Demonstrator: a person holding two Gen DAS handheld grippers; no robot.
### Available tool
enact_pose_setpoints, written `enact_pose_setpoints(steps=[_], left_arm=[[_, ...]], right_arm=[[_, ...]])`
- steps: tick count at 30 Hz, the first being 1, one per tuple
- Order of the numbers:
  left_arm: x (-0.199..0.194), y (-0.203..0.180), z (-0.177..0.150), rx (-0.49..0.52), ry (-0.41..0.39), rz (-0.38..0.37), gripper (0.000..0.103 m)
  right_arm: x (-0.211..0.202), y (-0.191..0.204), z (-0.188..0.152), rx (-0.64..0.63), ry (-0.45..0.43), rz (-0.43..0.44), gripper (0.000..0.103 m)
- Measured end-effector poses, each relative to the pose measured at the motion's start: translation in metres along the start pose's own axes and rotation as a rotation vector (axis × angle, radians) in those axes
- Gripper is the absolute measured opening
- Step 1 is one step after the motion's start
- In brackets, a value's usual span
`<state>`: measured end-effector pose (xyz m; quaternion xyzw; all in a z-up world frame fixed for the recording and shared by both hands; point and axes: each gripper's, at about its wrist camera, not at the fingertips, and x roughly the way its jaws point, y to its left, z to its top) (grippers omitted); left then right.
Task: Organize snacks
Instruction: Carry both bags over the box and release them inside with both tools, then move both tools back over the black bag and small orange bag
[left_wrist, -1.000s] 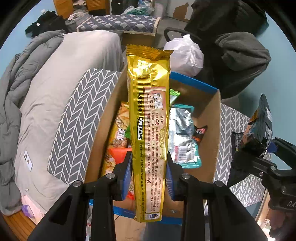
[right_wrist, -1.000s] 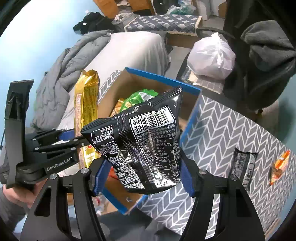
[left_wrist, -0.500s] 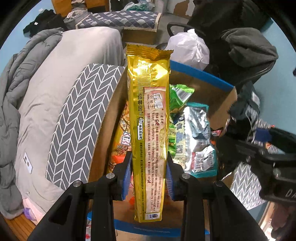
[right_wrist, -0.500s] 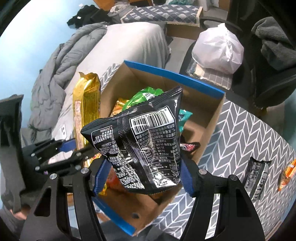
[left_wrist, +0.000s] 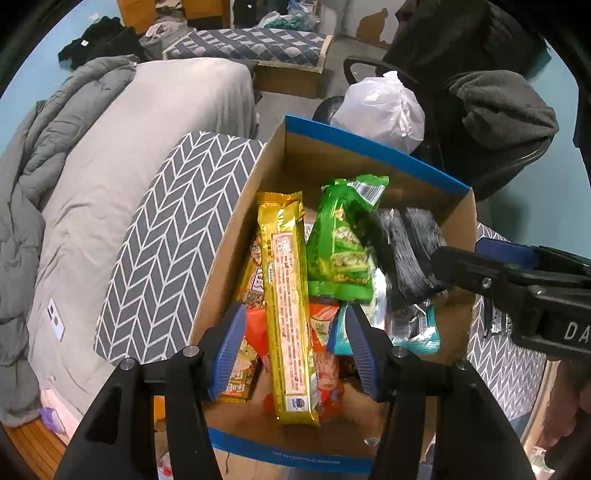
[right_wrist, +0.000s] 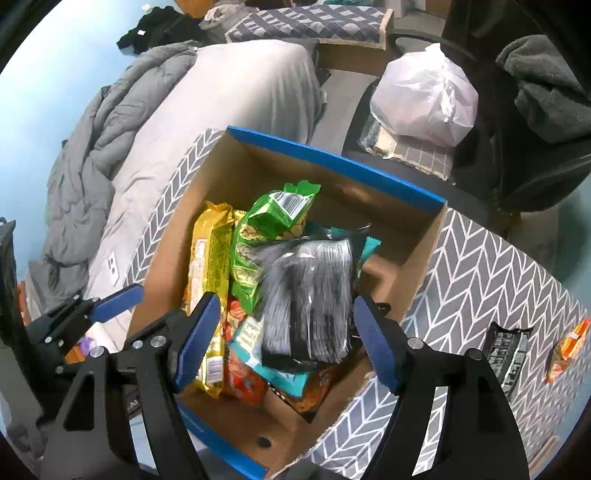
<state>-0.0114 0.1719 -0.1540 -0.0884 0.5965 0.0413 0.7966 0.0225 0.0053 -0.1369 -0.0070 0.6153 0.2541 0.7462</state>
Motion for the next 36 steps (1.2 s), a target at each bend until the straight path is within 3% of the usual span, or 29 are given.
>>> enact_pose_setpoints(steps=[10,15,21,36], left_arm=[[-0.023,-0.002,-0.009,-0.035,-0.011,0.001,0.057],[-0.039,-0.012,-0.012,-0.033,-0.033,0.004,0.066],[-0.05,-0.029,-0.015,-0.01,-0.044,-0.014,0.066],[-0.047,-0.114,-0.024,0.149,-0.007,-0.066,0.067]], right_arm=[[-0.03,-0.005,-0.004,-0.01,-0.038,-0.021,0.076],[-0.046,-0.008,-0.009,-0.011,-0.055,-0.035,0.076],[-0.067,-0.021,-0.018,0.006,-0.077,-0.047,0.076],[-0.102,-0.085,-0.057,0.132,-0.108,-0.095,0.076]])
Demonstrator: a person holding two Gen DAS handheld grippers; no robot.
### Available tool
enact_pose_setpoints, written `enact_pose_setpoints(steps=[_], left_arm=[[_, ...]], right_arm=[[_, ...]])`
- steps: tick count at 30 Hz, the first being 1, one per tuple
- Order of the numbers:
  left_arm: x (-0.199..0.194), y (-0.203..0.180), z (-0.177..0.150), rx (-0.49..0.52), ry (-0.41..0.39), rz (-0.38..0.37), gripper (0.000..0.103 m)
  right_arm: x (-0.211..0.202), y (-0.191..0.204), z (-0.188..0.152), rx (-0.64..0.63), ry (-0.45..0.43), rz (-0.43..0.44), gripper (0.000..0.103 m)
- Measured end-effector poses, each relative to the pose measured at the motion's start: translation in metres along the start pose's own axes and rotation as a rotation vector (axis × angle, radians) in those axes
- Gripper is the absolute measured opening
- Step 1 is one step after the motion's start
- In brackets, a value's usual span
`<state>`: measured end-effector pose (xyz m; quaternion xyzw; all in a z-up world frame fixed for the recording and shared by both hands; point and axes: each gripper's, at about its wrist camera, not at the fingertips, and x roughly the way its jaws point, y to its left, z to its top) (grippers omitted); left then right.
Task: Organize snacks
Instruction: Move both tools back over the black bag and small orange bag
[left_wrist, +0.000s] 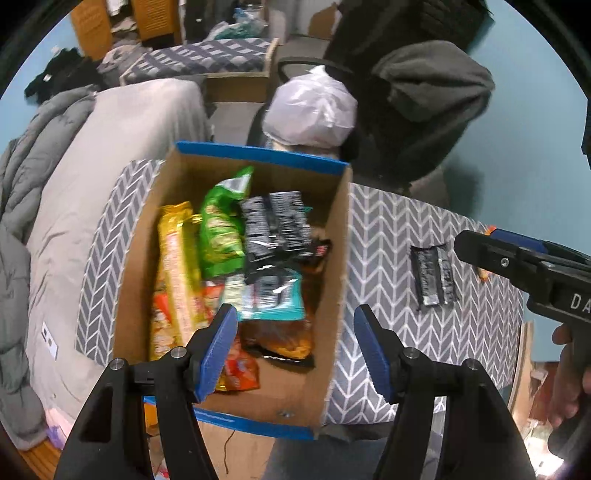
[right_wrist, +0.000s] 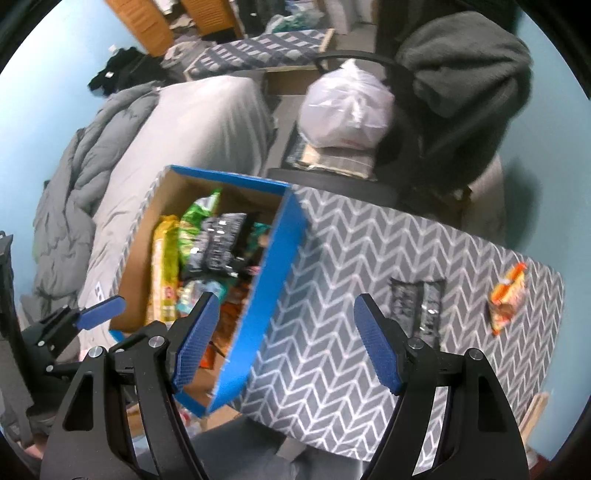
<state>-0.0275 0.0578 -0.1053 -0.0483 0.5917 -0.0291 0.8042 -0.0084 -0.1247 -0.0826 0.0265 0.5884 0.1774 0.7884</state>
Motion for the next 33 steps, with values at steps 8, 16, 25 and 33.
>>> enact_pose_setpoints(steps=[8,16,25,33], left_arm=[[0.003,-0.047,0.004,0.083,0.016,-0.026,0.067],[0.009,-0.091,0.008,0.157,0.025,-0.036,0.068],[0.02,-0.14,0.012,0.203,0.039,-0.049,0.068],[0.04,-0.175,0.019,0.209,0.06,-0.036,0.068]], right_arm=[[-0.018,-0.051,-0.021,0.076,-0.009,-0.05,0.076],[-0.036,-0.1,-0.038,0.134,-0.023,-0.084,0.076],[-0.048,-0.144,-0.051,0.165,-0.03,-0.105,0.076],[-0.047,-0.196,-0.061,0.154,-0.026,-0.102,0.076]])
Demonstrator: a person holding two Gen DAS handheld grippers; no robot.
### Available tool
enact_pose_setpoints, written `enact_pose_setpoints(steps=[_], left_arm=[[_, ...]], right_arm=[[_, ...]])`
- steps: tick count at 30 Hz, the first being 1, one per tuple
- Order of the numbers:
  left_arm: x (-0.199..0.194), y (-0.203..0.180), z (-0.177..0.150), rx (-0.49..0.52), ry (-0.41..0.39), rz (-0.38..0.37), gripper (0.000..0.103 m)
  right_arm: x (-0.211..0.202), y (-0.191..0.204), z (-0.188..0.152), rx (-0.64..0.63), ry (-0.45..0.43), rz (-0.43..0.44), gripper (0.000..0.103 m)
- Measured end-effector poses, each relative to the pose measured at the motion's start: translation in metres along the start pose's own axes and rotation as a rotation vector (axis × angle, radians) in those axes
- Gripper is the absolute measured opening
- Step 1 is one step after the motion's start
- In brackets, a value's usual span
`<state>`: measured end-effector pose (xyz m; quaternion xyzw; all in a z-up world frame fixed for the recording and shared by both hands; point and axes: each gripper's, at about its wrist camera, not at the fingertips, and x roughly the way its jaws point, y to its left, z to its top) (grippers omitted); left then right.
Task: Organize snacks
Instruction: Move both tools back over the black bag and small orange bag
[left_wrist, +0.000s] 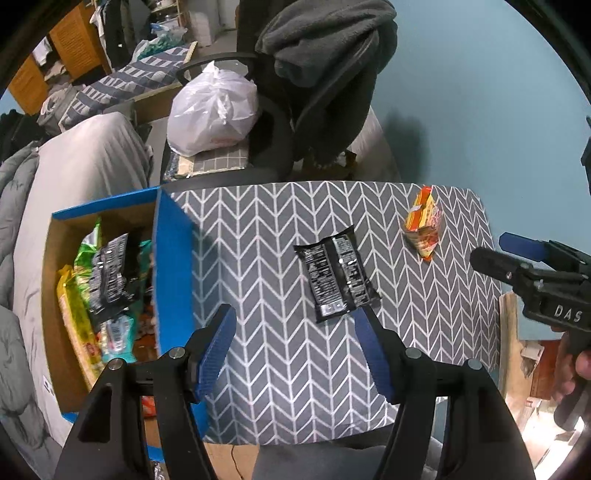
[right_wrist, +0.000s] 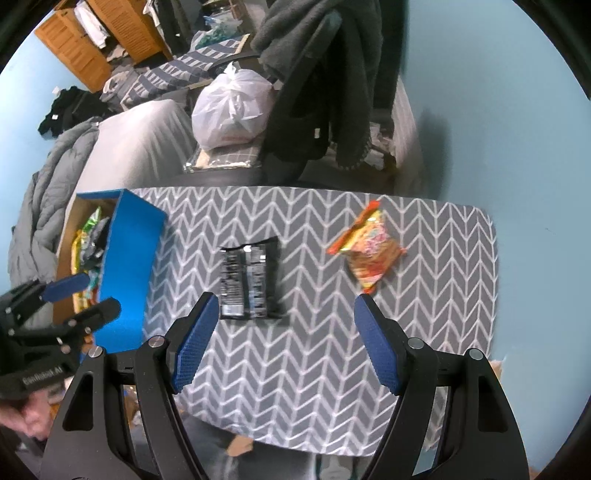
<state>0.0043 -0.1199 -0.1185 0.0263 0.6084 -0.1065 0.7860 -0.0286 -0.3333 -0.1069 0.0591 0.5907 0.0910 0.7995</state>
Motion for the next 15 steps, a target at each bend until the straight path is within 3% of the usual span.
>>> enact_pose_setpoints(steps=[13,15], left_arm=[[0.064,-0.019,0.019,-0.084,0.106,-0.011,0.069],[0.074,-0.019,0.02,-0.097,0.121,-0.01,0.075]], right_arm=[[0.056,-0.065,0.009,-0.225,0.078,-0.025,0.076],[0.065,-0.069,0.013,-0.256,0.085,-0.033,0.076]])
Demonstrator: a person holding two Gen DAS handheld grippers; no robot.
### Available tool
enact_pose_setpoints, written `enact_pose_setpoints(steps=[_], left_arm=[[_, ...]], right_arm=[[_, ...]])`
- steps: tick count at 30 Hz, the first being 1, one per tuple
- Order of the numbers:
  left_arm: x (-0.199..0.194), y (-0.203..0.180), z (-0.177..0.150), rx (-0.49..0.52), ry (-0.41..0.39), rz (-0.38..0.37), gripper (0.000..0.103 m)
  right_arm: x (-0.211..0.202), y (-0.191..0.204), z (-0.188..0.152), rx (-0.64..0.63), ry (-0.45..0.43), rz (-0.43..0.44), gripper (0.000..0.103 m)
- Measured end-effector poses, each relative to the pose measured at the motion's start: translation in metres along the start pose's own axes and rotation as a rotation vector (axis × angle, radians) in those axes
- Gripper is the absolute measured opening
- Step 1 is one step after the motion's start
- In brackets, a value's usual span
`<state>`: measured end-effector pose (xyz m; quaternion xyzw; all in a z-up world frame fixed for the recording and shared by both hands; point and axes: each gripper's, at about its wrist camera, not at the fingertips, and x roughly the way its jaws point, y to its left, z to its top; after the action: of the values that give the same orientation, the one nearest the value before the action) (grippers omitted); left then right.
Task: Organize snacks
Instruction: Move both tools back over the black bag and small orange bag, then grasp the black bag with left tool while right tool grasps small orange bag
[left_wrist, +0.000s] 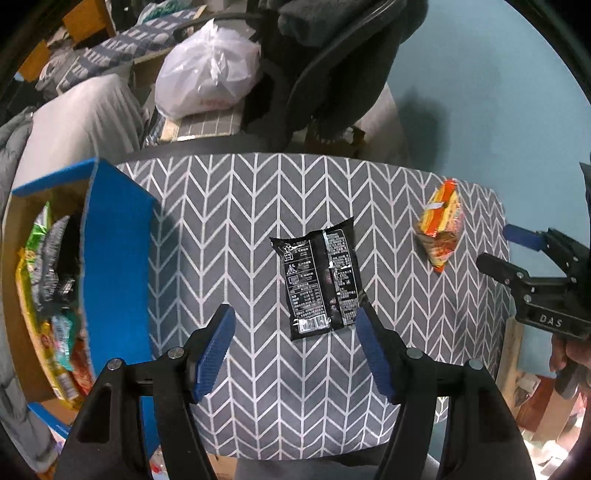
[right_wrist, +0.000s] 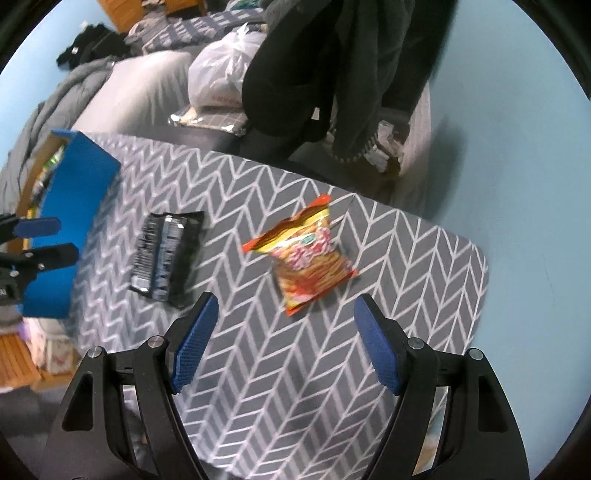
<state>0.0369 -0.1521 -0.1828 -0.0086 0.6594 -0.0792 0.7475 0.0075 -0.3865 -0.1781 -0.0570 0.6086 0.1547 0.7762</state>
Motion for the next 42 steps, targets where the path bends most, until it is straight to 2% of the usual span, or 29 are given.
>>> enact_pose_setpoints(steps=[2,8,13,19,21,23,29,36,42], left_arm=[[0.01,-0.001,0.002,-0.015,0.013,0.006,0.078],[0.037,-0.001,0.005,-0.064,0.073,0.0,0.078],[0.055,-0.001,0.009,-0.105,0.107,-0.001,0.078],[0.071,-0.005,0.015,-0.121,0.121,0.014,0.078],[0.076,-0.006,0.017,-0.124,0.128,0.014,0.079],[0.081,-0.008,0.018,-0.126,0.134,0.019,0.08],[0.097,-0.015,0.025,-0.13,0.158,0.041,0.08],[0.111,-0.021,0.027,-0.129,0.176,0.065,0.082],[0.117,-0.025,0.031,-0.13,0.18,0.067,0.084]], right_arm=[[0.012,-0.003,0.006,-0.032,0.013,-0.004,0.076],[0.047,-0.009,0.021,-0.12,0.067,0.018,0.076],[0.075,-0.01,0.028,-0.156,0.119,0.024,0.076],[0.095,-0.01,0.029,-0.16,0.133,0.004,0.076],[0.098,-0.012,0.029,-0.145,0.133,0.005,0.076],[0.101,-0.014,0.028,-0.13,0.136,0.001,0.065],[0.091,-0.017,0.017,-0.024,0.106,0.046,0.043],[0.071,-0.009,-0.015,0.068,0.089,0.064,0.041],[0.061,-0.009,-0.04,0.203,0.1,0.071,0.041]])
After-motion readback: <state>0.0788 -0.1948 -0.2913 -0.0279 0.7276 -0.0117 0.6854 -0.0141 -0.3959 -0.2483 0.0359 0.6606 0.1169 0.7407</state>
